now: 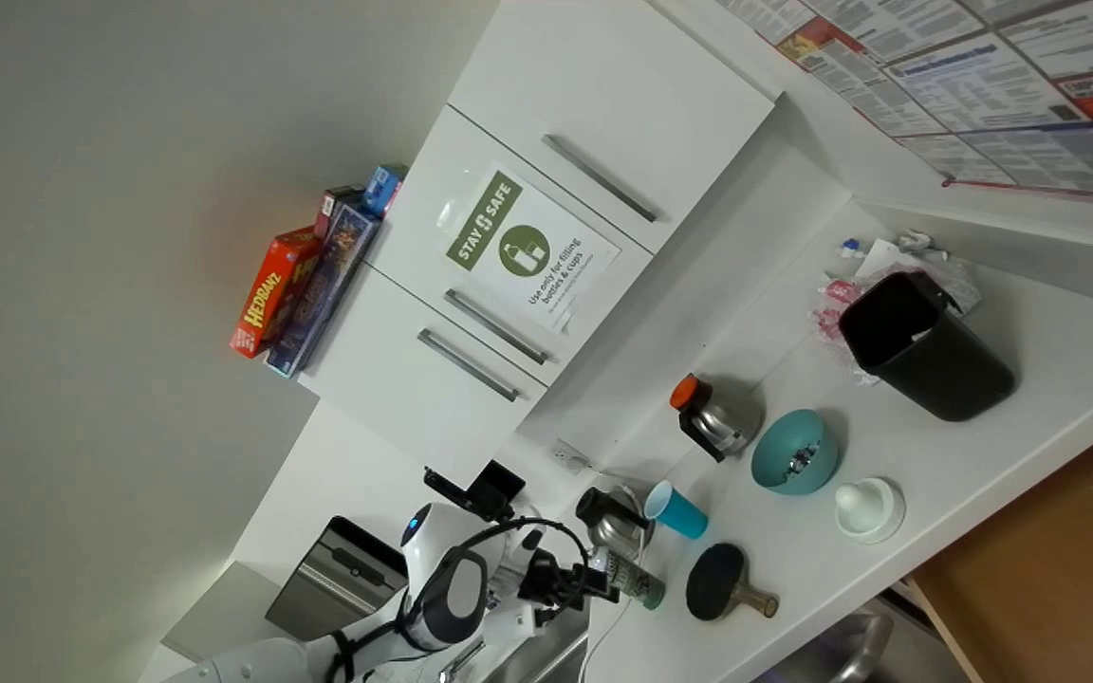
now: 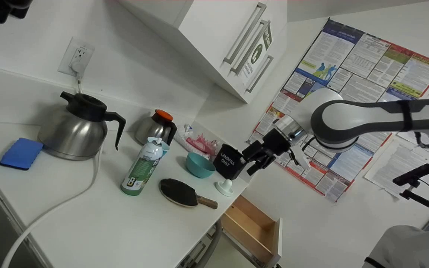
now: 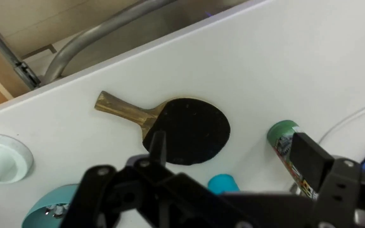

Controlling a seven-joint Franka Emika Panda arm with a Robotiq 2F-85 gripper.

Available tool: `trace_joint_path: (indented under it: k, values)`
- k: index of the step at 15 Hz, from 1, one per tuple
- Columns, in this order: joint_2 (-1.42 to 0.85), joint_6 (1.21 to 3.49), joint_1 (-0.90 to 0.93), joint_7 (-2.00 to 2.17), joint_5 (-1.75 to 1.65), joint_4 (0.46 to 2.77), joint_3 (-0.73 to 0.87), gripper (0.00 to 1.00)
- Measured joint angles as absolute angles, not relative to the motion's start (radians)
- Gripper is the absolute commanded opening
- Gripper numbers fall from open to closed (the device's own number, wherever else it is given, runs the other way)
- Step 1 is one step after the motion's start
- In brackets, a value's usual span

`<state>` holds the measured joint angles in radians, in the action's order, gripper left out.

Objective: Move the paddle forward on the counter

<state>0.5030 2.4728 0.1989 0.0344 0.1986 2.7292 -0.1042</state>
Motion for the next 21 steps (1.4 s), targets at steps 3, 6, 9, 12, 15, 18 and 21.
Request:
trace_joint_path:
  k: [3, 6, 9, 12, 15, 18, 21]
  values:
    - [0.386, 2.451, 0.159, -0.066, 0.074, 2.667, -0.075, 1.00]
    - [0.265, 2.480, 0.120, -0.150, -0.038, 2.600, -0.057, 1.00]
    - [0.161, 2.518, 0.088, -0.159, -0.101, 2.557, -0.052, 1.00]
    - [0.159, 2.518, 0.089, -0.159, -0.101, 2.557, -0.055, 1.00]
    - [0.164, 2.518, 0.089, -0.158, -0.101, 2.557, -0.056, 1.00]
    - [0.147, 2.551, 0.089, -0.180, -0.098, 2.556, -0.055, 1.00]
    - [0.097, 2.585, 0.088, -0.278, -0.101, 2.539, -0.051, 1.00]
